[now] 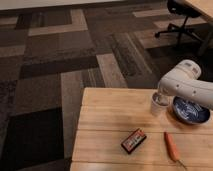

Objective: Place the white sponge in the ceramic cup

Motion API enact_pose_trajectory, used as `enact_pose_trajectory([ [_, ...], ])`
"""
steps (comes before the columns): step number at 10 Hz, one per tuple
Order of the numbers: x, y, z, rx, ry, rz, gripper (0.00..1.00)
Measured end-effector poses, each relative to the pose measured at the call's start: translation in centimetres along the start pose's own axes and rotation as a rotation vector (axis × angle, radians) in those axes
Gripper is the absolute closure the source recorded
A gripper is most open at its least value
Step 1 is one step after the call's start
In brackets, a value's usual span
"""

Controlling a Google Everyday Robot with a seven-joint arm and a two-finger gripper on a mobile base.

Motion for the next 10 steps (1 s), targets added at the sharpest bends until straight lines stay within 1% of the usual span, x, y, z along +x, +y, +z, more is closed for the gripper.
enact_pose_trajectory([
  [4, -0.1, 0.6, 0.2, -0.007, -0.003, -0.012, 1.00],
  [6, -0.7, 1.3, 0.2, -0.011, -0.018, -0.033, 1.00],
  [7, -1.2, 1.6, 0.2, -0.013, -0.034, -0.042, 1.00],
  [10, -0.9, 1.7, 0.8, -0.030, -0.051, -0.052, 1.00],
])
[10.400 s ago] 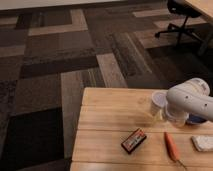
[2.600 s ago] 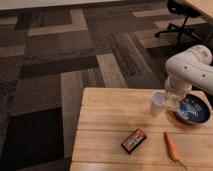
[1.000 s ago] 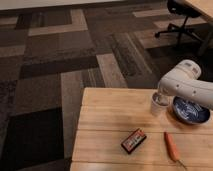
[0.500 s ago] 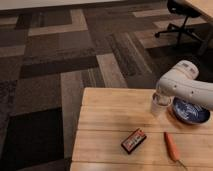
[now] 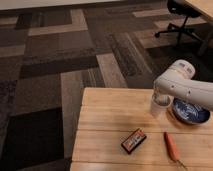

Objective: Place the white sponge in the ceramic cup

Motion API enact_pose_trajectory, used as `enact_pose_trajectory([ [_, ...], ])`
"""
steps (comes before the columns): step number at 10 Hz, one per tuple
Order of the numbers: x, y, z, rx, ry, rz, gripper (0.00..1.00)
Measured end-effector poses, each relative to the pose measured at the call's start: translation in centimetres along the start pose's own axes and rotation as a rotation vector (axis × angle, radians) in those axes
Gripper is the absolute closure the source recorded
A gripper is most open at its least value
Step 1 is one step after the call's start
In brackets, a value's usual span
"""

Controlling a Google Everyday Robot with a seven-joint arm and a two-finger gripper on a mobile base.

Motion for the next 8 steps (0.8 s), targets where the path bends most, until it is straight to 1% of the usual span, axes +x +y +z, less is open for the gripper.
enact_pose_trajectory([
  [2, 0.42, -0.26, 0.54, -0.007, -0.001, -0.001, 1.00],
  [4, 0.45, -0.33, 0.55, -0.007, -0.001, -0.002, 0.99],
  [5, 0.45, -0.34, 0.55, -0.007, -0.001, -0.002, 0.79],
  [6, 0.46, -0.34, 0.56, -0.007, -0.001, -0.002, 0.71],
  [7, 0.47, -0.35, 0.56, -0.007, -0.001, -0.001, 0.51],
  [8, 0.47, -0.36, 0.56, -0.007, 0.000, -0.001, 0.41],
])
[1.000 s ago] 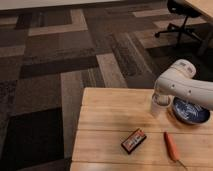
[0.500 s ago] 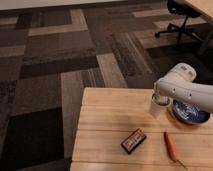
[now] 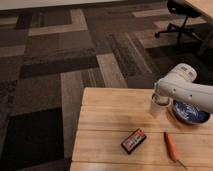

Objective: Place the white sponge in the ceramic cup

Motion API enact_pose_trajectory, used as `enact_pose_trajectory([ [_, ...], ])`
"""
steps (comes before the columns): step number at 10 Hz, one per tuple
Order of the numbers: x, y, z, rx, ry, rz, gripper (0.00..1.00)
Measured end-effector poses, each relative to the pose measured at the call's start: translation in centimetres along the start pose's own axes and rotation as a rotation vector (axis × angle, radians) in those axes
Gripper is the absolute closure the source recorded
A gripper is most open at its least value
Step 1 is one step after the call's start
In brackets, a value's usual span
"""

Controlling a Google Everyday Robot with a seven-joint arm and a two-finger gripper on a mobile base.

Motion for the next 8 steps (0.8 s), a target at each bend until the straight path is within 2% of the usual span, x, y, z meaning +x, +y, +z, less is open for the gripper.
enact_pose_trajectory([
  [2, 0.01, 0.01, 0.01, 0.000, 0.000, 0.000, 0.20],
  [8, 0.09, 0.02, 0.10, 0.000, 0.002, 0.000, 0.20],
])
